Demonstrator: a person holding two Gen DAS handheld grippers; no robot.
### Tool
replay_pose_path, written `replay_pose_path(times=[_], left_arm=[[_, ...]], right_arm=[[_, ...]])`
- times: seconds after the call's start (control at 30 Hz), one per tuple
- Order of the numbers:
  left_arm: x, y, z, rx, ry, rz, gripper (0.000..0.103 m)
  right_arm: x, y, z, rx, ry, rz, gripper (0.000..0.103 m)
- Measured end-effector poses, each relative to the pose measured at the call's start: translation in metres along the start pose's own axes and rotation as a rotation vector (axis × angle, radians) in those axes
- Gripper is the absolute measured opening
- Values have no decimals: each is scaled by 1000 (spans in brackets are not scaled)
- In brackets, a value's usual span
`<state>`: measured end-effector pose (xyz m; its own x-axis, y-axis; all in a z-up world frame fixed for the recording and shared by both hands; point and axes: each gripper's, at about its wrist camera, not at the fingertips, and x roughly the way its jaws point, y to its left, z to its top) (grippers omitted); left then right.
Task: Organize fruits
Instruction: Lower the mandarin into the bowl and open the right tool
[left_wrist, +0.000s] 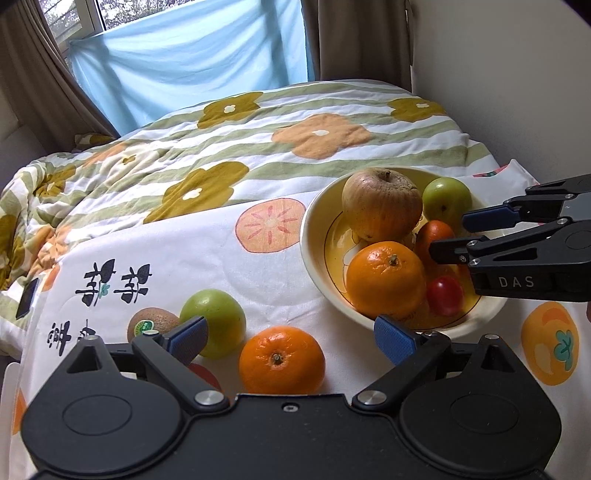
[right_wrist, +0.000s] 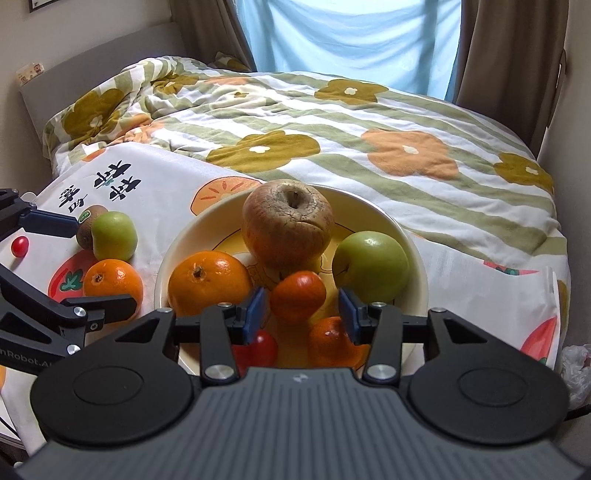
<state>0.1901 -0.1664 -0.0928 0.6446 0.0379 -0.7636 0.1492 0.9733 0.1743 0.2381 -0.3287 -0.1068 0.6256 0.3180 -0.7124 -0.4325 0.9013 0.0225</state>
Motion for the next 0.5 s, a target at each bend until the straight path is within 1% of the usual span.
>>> replay_pose_path(times=[0.03, 0.07, 0.1, 0.17, 0.37, 0.5], left_arm=[[-2, 0, -1, 6, -5, 14, 99], [-4, 1, -1, 8, -12, 25, 99], [-6, 1, -2, 6, -18, 30, 99], [-11, 3, -4, 0, -30, 35, 99], [-28, 5, -10, 7, -47, 47, 99], [-42, 10, -13, -11, -69, 56, 99]], right_arm=[[-1, 2, 0, -2, -1, -12, 80], [-3, 3, -1, 0, -9, -30, 96], [-6, 5, -2, 4, -22, -45, 103], [-12, 6, -4, 8, -44, -41, 103], [-27, 11, -5, 34, -51, -45, 103], [-40, 20, -6, 21, -60, -47, 103]])
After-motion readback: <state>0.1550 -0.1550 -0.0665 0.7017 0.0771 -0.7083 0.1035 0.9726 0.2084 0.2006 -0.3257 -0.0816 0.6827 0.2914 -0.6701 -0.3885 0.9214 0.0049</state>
